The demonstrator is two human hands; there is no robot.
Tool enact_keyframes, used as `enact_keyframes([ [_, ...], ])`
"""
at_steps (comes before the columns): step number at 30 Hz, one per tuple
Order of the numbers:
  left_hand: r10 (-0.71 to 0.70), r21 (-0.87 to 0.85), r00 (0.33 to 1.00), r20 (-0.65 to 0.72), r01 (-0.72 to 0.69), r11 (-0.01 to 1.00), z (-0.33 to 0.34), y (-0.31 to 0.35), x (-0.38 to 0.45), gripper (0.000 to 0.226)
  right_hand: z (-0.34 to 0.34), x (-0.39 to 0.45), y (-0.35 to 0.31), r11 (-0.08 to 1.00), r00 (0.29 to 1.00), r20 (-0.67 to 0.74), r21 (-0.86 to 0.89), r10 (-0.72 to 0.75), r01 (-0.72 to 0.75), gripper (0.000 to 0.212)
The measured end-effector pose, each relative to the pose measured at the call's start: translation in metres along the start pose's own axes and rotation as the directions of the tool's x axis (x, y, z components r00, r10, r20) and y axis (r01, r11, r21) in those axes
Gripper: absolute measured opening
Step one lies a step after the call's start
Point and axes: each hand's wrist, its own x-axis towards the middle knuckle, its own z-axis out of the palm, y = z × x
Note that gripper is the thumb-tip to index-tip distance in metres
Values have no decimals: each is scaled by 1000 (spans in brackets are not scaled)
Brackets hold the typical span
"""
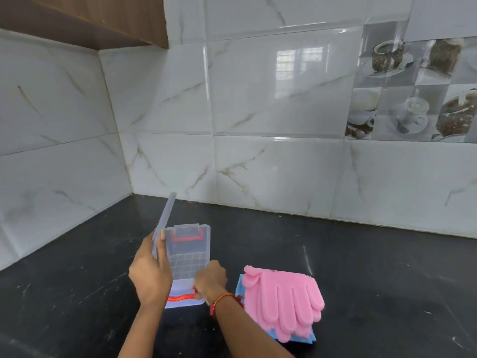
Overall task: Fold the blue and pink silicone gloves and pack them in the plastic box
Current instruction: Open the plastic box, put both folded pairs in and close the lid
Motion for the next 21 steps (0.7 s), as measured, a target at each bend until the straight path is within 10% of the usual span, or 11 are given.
enact_keyframes([
  [21,23,-580,988,150,69,812,50,171,-44,43,-235,-40,0,971,931,-351,165,-105,172,11],
])
